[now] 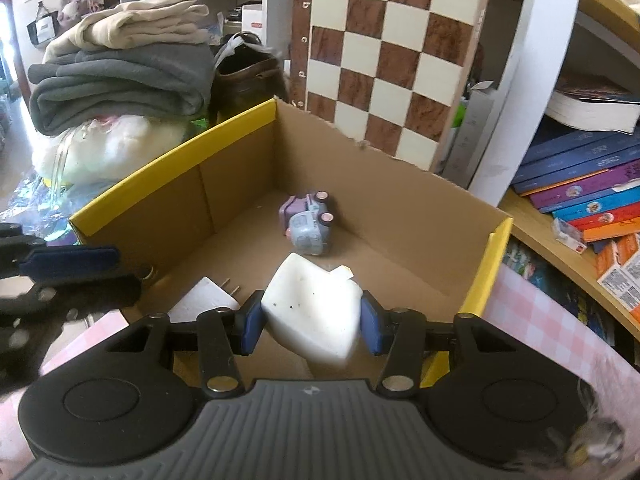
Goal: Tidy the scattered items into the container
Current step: 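Lower the white eraser into the box and open the right tool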
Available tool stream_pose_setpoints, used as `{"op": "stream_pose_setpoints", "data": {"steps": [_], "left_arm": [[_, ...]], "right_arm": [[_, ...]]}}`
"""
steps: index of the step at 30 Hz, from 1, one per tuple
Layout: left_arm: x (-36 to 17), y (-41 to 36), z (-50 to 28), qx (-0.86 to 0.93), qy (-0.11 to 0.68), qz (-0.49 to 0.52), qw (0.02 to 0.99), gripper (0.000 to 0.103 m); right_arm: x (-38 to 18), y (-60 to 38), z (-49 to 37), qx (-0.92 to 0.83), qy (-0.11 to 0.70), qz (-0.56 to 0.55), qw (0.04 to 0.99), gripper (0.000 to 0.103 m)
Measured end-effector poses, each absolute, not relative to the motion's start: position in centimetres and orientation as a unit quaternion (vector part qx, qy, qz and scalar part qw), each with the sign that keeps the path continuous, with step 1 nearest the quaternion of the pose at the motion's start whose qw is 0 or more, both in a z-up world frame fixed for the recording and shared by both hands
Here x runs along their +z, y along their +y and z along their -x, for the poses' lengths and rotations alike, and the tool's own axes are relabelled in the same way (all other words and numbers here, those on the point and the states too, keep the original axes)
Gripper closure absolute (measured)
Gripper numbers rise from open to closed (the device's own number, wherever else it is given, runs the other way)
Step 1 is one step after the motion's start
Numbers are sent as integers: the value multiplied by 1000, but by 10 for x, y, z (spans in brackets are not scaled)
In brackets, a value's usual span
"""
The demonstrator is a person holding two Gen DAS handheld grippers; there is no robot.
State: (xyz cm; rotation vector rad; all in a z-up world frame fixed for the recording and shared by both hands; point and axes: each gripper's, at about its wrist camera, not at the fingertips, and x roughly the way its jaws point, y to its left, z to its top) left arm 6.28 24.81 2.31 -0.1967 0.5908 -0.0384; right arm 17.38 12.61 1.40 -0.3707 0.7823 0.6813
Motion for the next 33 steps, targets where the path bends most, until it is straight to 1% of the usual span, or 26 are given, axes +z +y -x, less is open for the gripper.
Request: {"op": "stream_pose_setpoints", "data": {"steps": [2,4,6,8,9,10,33], "left_arm": [[25,248,-60,-21,287,99,953,61],[26,246,-58,-20,285,95,954,50],[26,245,-57,-21,286,94,953,48],[26,245,-55,-23,285,96,953,43],[27,244,-53,-23,284,96,954,39],[27,244,-52,-23,282,94,955,37],[29,245,-51,-16,280,90,956,37]], "right_arm": [[12,131,-178,325,371,187,850,56],[11,137,-184,330,376,196,843,56],[8,144,-191,338,388,203,833,56],[5,149,-197,348,400,211,821,56],[3,152,-199,352,405,217,815,56],[1,155,-201,355,407,221,812,56],[-1,173,-213,361,417,216,806,52]]}}
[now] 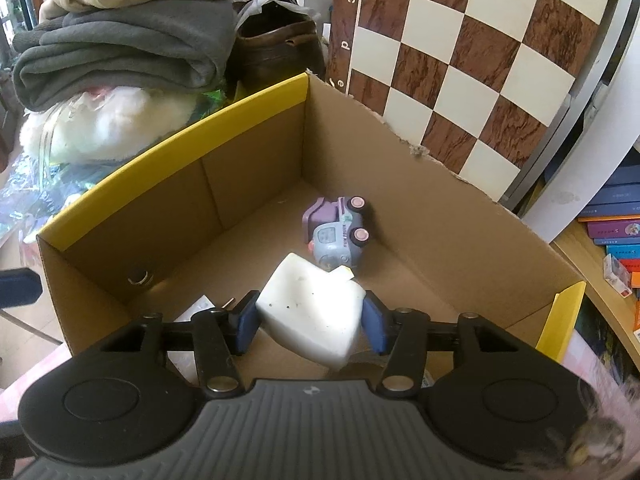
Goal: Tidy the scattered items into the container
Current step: 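Lower the white eraser into the box and open the right tool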
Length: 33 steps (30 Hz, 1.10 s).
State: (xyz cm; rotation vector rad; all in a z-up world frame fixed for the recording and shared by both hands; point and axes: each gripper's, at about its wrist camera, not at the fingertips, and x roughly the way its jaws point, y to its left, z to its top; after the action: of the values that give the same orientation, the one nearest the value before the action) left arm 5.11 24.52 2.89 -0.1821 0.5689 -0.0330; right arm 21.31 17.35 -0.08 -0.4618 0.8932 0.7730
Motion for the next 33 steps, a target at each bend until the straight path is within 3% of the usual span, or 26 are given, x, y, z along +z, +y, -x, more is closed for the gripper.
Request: {"op": "stream_pose_setpoints", "data": {"steps": [20,22,24,27,33], "left_arm": [[30,245,-52,-12,283,86,955,37],[30,245,-51,-11,283,86,955,37],[30,245,-51,-10,284,85,955,37],[31,244,-51,-10,284,84,955,37],[32,242,-51,-12,285,79,955,37]], "right_arm": [[-1,169,-214,359,413,212,810,48],[-1,168,-215,358,415,209,810,46],[0,167,-214,356,413,204,813,33],[3,166,-213,356,408,196,817,24],[9,164,-210,355,407,187,821,22]]}}
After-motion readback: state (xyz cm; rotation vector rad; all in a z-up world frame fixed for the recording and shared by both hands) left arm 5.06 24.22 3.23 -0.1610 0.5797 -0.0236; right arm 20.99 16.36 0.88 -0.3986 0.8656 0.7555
